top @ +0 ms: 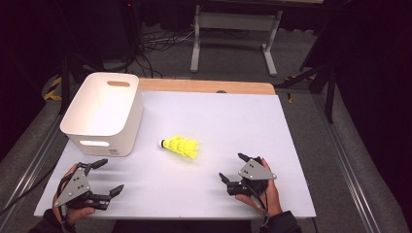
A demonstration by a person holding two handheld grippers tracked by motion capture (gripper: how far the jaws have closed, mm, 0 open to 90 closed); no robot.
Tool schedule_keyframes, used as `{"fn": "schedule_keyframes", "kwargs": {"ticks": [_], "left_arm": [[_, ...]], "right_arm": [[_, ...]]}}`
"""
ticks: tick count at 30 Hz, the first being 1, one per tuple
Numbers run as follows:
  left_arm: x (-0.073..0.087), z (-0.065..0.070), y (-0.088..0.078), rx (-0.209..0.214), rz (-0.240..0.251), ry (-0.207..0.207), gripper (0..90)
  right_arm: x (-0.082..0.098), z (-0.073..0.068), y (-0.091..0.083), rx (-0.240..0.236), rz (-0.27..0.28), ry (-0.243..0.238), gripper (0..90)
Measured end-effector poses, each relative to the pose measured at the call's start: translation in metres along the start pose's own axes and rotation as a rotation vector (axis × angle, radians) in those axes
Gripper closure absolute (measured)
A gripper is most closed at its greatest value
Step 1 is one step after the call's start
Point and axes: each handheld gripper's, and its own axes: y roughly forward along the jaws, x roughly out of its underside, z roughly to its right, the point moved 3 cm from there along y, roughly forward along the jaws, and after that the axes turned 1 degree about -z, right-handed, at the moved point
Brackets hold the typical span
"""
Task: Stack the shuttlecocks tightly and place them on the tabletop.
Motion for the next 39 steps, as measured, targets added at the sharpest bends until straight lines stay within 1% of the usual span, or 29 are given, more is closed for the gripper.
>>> {"fn": "schedule_keyframes", "kwargs": {"ticks": [8,9,10,12,18,21,22,24,26,31,33,34,36,38,39], "left_arm": [[0.001,0.001,-0.003,-0.005,-0.002,-0.003,6.9],[0.001,0.001,-0.004,-0.010,-0.004,-0.001,6.9],[0.001,0.002,-0.004,-0.011,-0.004,0.000,7.0],[0.001,0.002,-0.004,-0.010,-0.004,0.000,7.0],[0.001,0.003,-0.004,-0.007,-0.012,0.005,7.0],[0.002,0.003,-0.005,-0.009,-0.012,0.004,7.2],[0.002,0.003,-0.006,-0.011,-0.010,0.007,7.2],[0.001,0.003,-0.006,-0.008,-0.008,0.006,7.2],[0.001,0.003,-0.006,-0.007,-0.004,-0.001,7.2],[0.002,0.003,-0.007,0.001,-0.005,-0.002,7.2],[0.003,0.003,-0.007,0.003,-0.008,0.002,7.2],[0.003,0.004,-0.007,0.006,-0.008,0.002,7.2],[0.003,0.004,-0.007,0.009,-0.011,0.002,7.2],[0.003,0.004,-0.007,0.009,-0.009,0.001,7.2],[0.003,0.005,-0.006,0.008,-0.010,0.001,7.2]], "right_arm": [[-0.007,-0.003,0.007,-0.032,-0.005,0.001,12.4],[-0.008,-0.003,0.009,-0.038,-0.010,0.003,12.4],[-0.010,-0.005,0.013,-0.055,-0.014,0.006,12.4],[-0.012,-0.008,0.017,-0.070,-0.018,0.003,12.3],[-0.017,-0.015,0.025,-0.100,-0.025,-0.015,12.0],[-0.019,-0.017,0.030,-0.118,-0.030,-0.009,12.0],[-0.020,-0.017,0.032,-0.118,-0.033,-0.013,12.0],[-0.022,-0.019,0.035,-0.138,-0.037,-0.003,12.2],[-0.024,-0.022,0.040,-0.153,-0.043,-0.002,12.9],[-0.028,-0.027,0.052,-0.195,-0.055,0.005,14.1],[-0.030,-0.029,0.057,-0.204,-0.059,0.006,14.6],[-0.032,-0.031,0.060,-0.218,-0.064,0.005,15.0],[-0.034,-0.035,0.066,-0.229,-0.076,-0.001,16.6],[-0.037,-0.039,0.072,-0.251,-0.086,-0.008,18.2],[-0.038,-0.041,0.075,-0.252,-0.091,-0.013,18.7]]}}
